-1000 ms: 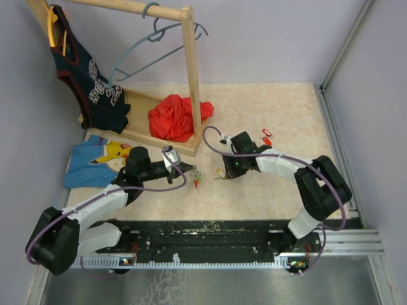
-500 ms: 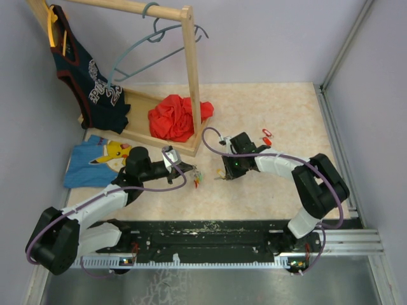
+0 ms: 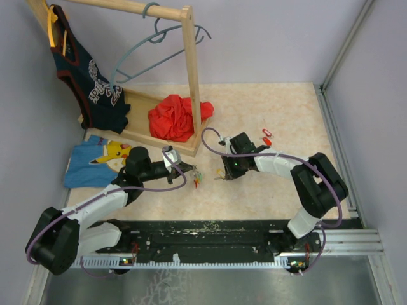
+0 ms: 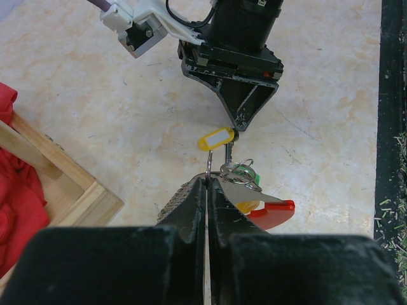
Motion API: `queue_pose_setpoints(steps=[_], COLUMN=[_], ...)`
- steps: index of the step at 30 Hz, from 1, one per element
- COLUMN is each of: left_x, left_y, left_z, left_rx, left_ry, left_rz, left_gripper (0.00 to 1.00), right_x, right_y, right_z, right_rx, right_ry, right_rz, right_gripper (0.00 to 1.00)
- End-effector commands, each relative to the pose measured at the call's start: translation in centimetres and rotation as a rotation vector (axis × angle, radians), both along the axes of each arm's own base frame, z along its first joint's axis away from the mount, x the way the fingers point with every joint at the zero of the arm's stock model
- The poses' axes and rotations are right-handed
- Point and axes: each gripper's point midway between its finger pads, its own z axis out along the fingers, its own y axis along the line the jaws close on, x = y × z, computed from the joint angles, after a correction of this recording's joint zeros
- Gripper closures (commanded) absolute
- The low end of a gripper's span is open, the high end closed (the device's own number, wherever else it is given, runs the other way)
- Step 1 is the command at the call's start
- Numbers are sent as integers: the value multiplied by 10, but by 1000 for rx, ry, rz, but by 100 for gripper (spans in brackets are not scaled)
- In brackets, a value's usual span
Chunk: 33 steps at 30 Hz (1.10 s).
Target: Put the keys on the keyring
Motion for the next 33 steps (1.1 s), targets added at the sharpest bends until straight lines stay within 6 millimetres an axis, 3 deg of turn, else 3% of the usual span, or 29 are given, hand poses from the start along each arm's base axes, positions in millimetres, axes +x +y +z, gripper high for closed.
queue_pose_setpoints(steps=[1, 5, 14, 33], left_x=[-1, 0, -1, -1], left_y=[-1, -1, -1, -1], left_z=[9, 8, 7, 9], left_rx=[-14, -12, -11, -14], left_ry=[-28, -30, -26, -28], left_rz=[-17, -18, -18, -19], left_gripper=[100, 100, 100, 100], right_x=[11, 9, 6, -3], right_y=[12, 10, 9, -4], right_z=[7, -6, -7, -6], right_rx=[17, -4, -13, -103], right_ry=[-47, -16, -9, -7], right_rz=[25, 27, 32, 54], right_gripper=[82, 84, 88, 85])
